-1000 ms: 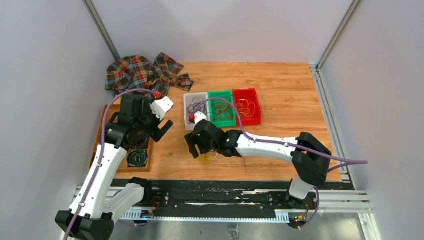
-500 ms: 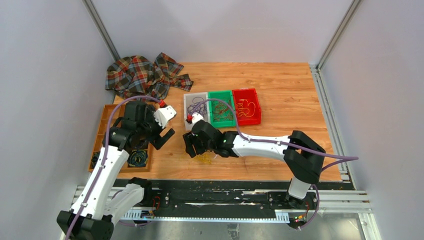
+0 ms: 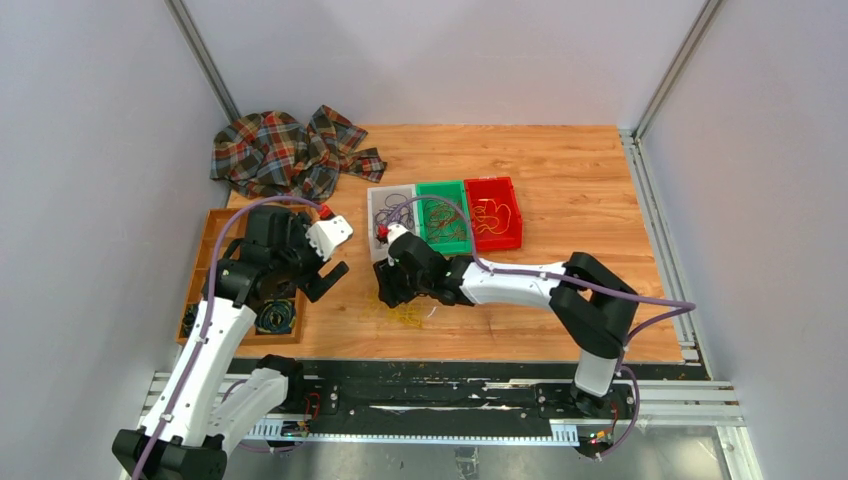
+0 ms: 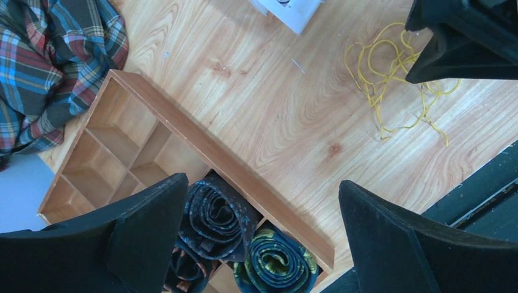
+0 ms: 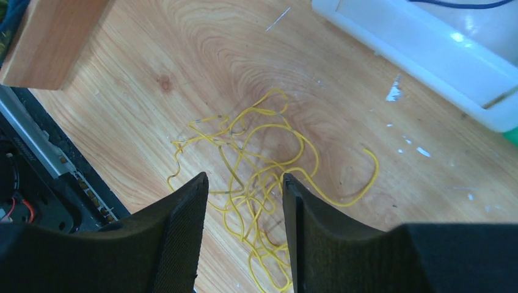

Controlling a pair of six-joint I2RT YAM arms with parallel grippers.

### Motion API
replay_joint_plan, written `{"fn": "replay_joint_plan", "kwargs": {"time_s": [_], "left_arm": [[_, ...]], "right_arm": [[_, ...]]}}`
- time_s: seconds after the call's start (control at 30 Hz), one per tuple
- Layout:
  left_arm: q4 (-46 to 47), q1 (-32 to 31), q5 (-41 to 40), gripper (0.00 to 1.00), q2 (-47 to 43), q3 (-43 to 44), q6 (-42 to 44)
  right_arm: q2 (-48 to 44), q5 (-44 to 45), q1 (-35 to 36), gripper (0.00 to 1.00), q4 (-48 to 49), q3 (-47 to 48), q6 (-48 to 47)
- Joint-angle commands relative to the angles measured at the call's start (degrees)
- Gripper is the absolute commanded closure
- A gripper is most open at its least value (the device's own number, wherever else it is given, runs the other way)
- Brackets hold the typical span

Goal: Untangle the cables

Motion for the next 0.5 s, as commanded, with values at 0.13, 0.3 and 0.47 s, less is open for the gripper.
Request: {"fn": "replay_joint_plan", "kwargs": {"time_s": [0.13, 0.3, 0.47], "left_arm": [[-1.0, 0.4, -0.5, 0.02, 0.1, 2.0, 2.0], [-1.3, 0.4, 0.0, 0.02, -0.2, 2.0, 2.2], [-1.8, 0.4, 1.6, 0.02, -0.3, 1.0, 3.2]], "right_arm": [[4.9, -7.2, -1.2, 0.67, 1.2, 3.7, -2.3], [4.1, -7.3, -1.5, 0.99, 1.4, 4.3, -2.6], [-0.6, -7.0, -1.5, 0.99, 1.1, 3.0, -3.5]]}}
